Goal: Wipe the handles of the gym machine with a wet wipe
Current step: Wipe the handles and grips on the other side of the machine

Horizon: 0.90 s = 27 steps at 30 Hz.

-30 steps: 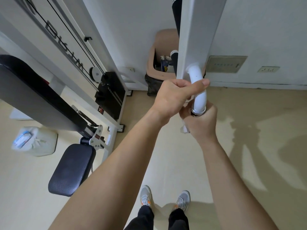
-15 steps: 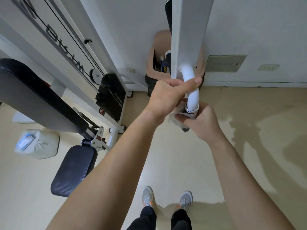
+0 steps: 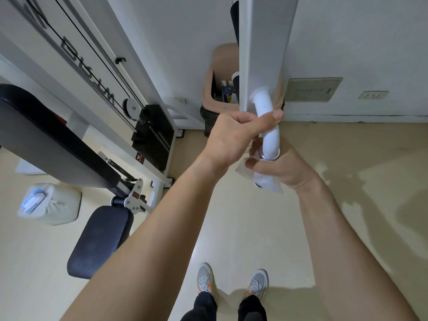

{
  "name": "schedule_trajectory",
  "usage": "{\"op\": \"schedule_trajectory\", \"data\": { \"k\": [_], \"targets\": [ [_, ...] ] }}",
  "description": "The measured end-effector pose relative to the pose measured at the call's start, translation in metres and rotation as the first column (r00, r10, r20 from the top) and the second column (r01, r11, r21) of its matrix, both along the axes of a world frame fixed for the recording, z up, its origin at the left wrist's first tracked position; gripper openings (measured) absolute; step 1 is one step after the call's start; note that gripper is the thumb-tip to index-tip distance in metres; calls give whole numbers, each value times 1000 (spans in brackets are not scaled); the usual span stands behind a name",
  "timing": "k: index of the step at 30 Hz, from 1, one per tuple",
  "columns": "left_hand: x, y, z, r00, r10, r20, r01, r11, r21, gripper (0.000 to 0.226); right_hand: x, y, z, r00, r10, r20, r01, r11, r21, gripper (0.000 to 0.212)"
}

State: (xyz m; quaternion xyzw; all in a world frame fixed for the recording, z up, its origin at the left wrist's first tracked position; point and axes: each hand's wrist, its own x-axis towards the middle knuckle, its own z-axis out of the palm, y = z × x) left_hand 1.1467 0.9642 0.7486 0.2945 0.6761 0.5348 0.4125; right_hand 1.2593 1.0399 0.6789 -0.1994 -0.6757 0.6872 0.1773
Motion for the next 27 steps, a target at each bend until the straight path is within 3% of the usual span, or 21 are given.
{"op": "schedule_trajectory", "data": {
  "k": [2,4,6,8,10,15,17,20,22,24,25,27],
  "targets": [
    [0,3,-1,1000,11,-2,-11,1000,-16,46,-8,-13,-12,958,-282,-52,285,955,78,27],
    [-1,7,-2,999,24,-31,-25,999,-37,46,-23,-29,-30,810,-581,-74,586,807,71,29],
    [-2,8,-2,999,25,-46,-27,999,-46,48,-36,-41,-47,680,-733,-26,732,680,-25,26],
    [-3,8,-2,998,22,-63,-25,999,-45,47,-40,-47,-64,610,-792,34,791,607,-70,26],
    [-5,5,-2,997,19,-73,-23,998,-54,47,-36,-51,-81,639,-762,102,768,639,-37,31],
    [-10,-3,-3,998,36,-58,-38,998,-39,48,-21,-38,-73,891,-385,240,394,919,11,37],
    [-10,-6,-2,999,37,-40,-38,999,-18,48,-18,-25,-44,958,-243,152,250,968,-31,34],
    [-7,-5,0,999,32,17,-32,999,5,50,-16,-13,-6,985,-174,1,173,981,91,26],
    [-3,-4,2,999,32,33,-33,999,7,43,-21,-25,-6,915,-398,-60,402,906,130,31],
    [-1,0,2,999,37,37,-38,999,8,45,-31,-45,-15,711,-697,-94,702,712,33,27],
    [0,1,2,999,38,34,-38,999,5,47,-38,-53,-18,614,-784,-86,785,619,-36,22],
    [1,3,2,999,38,24,-38,999,6,49,-47,-58,-29,543,-839,-32,837,544,-56,18]
  ]
}}
